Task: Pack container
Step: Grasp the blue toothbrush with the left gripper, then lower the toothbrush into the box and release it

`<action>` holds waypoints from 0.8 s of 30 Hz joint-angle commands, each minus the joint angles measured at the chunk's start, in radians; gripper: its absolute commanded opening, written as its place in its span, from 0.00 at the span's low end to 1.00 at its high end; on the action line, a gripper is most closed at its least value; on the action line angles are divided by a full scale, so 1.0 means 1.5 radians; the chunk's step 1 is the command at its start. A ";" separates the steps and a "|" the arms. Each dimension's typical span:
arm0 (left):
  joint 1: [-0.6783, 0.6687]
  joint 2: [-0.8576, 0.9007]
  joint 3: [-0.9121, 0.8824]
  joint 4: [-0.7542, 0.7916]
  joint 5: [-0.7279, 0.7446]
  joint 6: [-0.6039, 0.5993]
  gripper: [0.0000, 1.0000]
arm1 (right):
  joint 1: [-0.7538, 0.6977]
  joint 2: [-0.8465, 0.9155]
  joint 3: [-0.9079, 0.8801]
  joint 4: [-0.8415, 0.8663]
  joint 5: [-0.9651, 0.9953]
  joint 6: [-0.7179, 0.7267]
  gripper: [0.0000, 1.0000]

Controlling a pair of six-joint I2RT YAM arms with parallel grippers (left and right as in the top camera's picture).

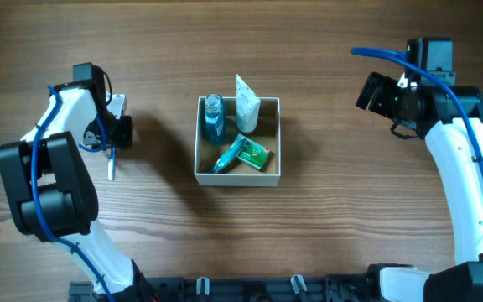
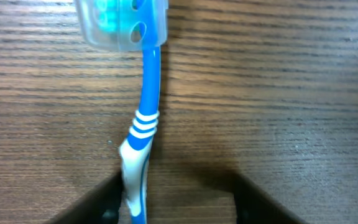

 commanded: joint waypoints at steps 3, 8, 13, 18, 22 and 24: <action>-0.001 0.038 -0.009 -0.025 0.059 0.012 0.17 | 0.000 0.008 0.002 -0.001 -0.006 -0.007 1.00; -0.003 -0.010 -0.006 -0.028 0.056 0.000 0.05 | 0.000 0.008 0.002 -0.001 -0.006 -0.008 1.00; -0.074 -0.290 0.011 -0.061 0.077 0.011 0.04 | -0.001 0.008 0.002 0.004 -0.003 -0.020 1.00; -0.351 -0.450 0.011 -0.062 0.088 0.077 0.04 | -0.004 0.008 0.002 0.027 -0.004 0.013 1.00; -0.541 -0.432 0.010 -0.063 0.081 0.123 0.04 | -0.004 0.008 0.002 0.027 -0.004 0.013 1.00; -0.572 -0.408 0.010 -0.062 0.056 0.128 0.04 | -0.004 0.008 0.002 0.026 -0.004 0.013 1.00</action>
